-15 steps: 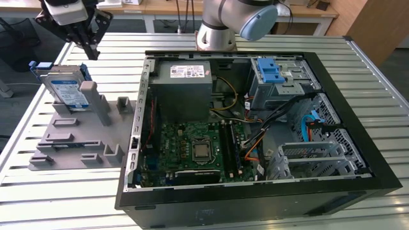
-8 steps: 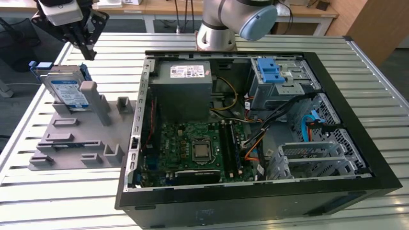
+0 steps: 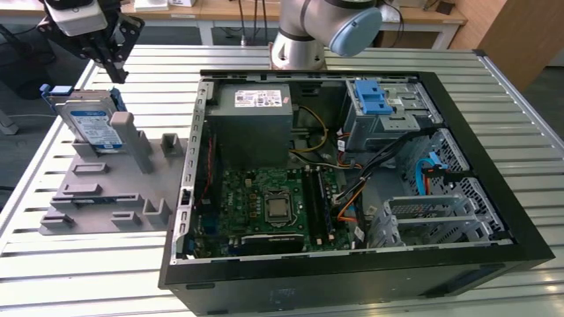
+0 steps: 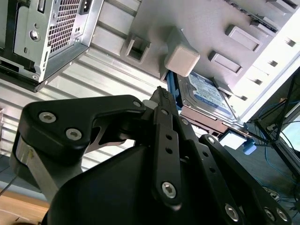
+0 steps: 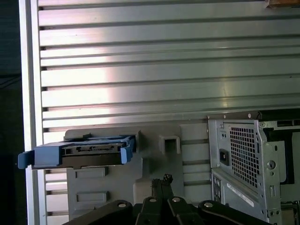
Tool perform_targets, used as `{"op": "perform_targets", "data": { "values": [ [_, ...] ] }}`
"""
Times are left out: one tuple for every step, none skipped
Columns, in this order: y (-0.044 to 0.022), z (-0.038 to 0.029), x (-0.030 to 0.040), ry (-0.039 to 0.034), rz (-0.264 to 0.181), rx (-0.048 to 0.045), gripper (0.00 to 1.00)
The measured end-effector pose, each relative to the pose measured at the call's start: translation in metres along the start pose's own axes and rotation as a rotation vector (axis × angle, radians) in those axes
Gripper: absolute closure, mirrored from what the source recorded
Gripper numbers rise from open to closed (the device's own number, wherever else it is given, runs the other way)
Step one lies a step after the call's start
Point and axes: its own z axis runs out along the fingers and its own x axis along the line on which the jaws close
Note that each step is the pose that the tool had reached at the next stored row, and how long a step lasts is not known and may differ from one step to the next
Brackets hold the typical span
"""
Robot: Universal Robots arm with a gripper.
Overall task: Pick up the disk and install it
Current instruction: 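Reach for the disk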
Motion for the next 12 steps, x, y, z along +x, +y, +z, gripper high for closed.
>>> {"op": "perform_targets", "data": {
  "values": [
    [0.0,0.0002,0.0011,0.0,0.0,0.0,0.89],
    [0.0,0.0004,0.0022,-0.0001,0.0,0.0,0.89],
    [0.0,0.0004,0.0032,0.0,0.0,0.0,0.89],
    [0.0,0.0006,0.0044,0.0,0.0,0.0,0.89],
    [0.0,0.0008,0.0054,0.0,0.0,0.0,0.89],
    [0.0,0.0009,0.0064,-0.0001,0.0,0.0,0.89],
    [0.0,0.0011,0.0075,0.0,0.0,0.0,0.89],
    [0.0,0.0012,0.0085,0.0,0.0,0.0,0.89],
    [0.0,0.0014,0.0094,0.0,0.0,0.0,0.89],
    [0.0,0.0015,0.0104,0.0,0.0,0.0,0.89],
    [0.0,0.0017,0.0114,0.0,0.0,0.0,0.89],
    [0.0001,0.0018,0.0123,0.0,0.0,0.0,0.89]
  ]
}}
